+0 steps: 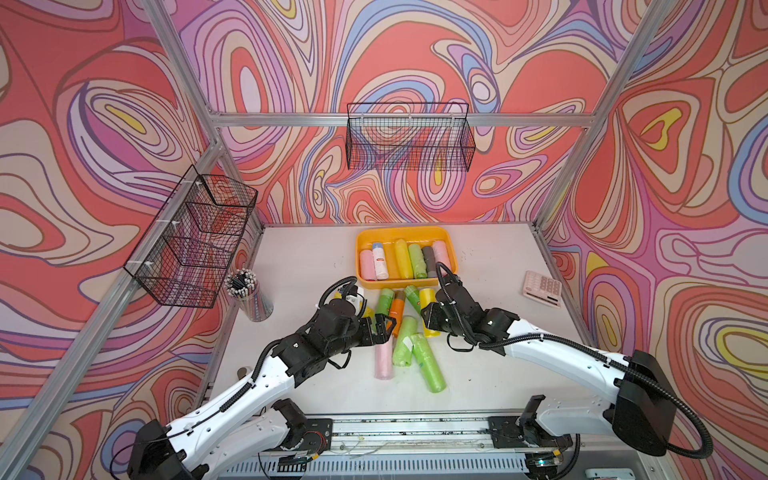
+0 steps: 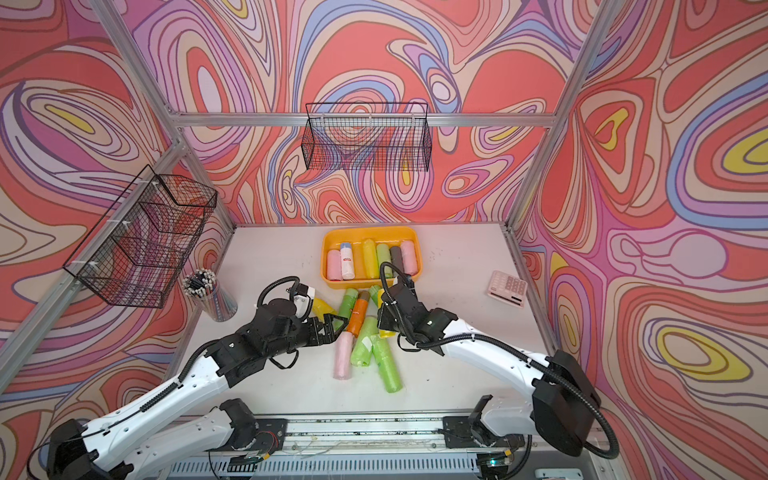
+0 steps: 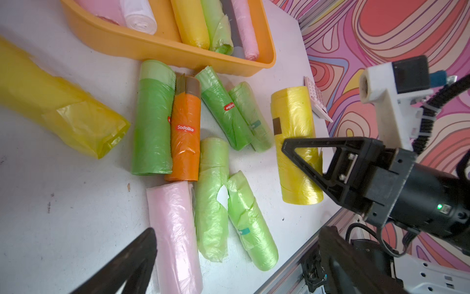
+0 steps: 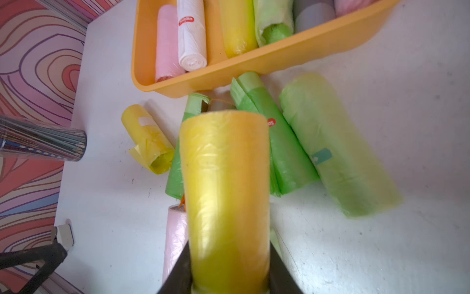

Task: Put the roll of trash bags into the storage box
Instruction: Pick up the roll of trash bags from the center of the board, then place the roll of trash bags in the storage box.

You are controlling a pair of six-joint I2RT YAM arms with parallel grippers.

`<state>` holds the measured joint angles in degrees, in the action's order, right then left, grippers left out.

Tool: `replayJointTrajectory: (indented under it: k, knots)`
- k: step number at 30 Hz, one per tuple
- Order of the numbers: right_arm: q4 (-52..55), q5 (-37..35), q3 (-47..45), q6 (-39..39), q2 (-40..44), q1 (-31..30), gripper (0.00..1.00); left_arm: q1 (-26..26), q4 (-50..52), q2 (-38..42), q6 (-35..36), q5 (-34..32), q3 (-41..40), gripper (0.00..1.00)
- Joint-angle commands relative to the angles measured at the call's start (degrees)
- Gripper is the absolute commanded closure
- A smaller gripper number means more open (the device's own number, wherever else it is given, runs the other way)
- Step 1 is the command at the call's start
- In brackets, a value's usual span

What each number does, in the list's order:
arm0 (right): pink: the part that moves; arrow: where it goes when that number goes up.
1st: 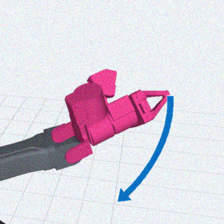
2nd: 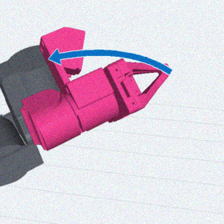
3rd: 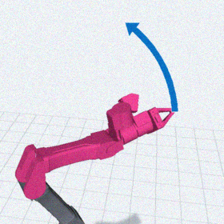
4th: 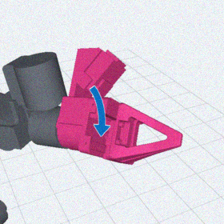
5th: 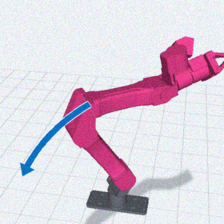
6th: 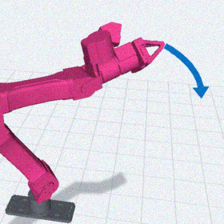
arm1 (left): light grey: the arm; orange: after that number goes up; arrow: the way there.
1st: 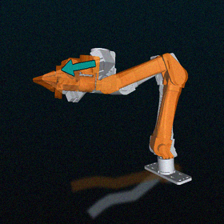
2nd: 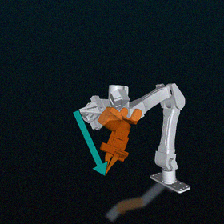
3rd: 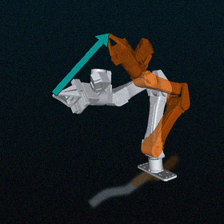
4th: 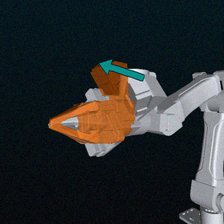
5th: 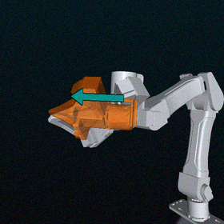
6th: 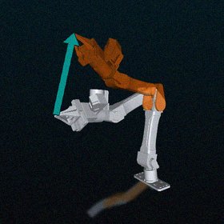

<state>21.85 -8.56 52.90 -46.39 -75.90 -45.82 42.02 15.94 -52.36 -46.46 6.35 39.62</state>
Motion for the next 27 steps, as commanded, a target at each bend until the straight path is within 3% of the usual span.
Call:
replayJointTrajectory:
  k: [1, 12, 27]
  knots:
    - [1.32, -2.94, 5.16, 3.02, -2.30, 0.05, 0.72, 0.20, 4.70, 0.03, 1.08, -4.08, 2.88, 0.00]
    - [6.52, -3.33, 22.04, 11.35, -15.19, 0.07, 0.74, 0.19, 7.93, -1.12, 3.39, -9.48, 7.41, 0.00]
    - [-2.25, 5.39, 30.13, 13.87, -29.54, 2.75, 0.74, 0.10, 13.23, 2.23, 4.35, -12.73, 9.09, 0.00]
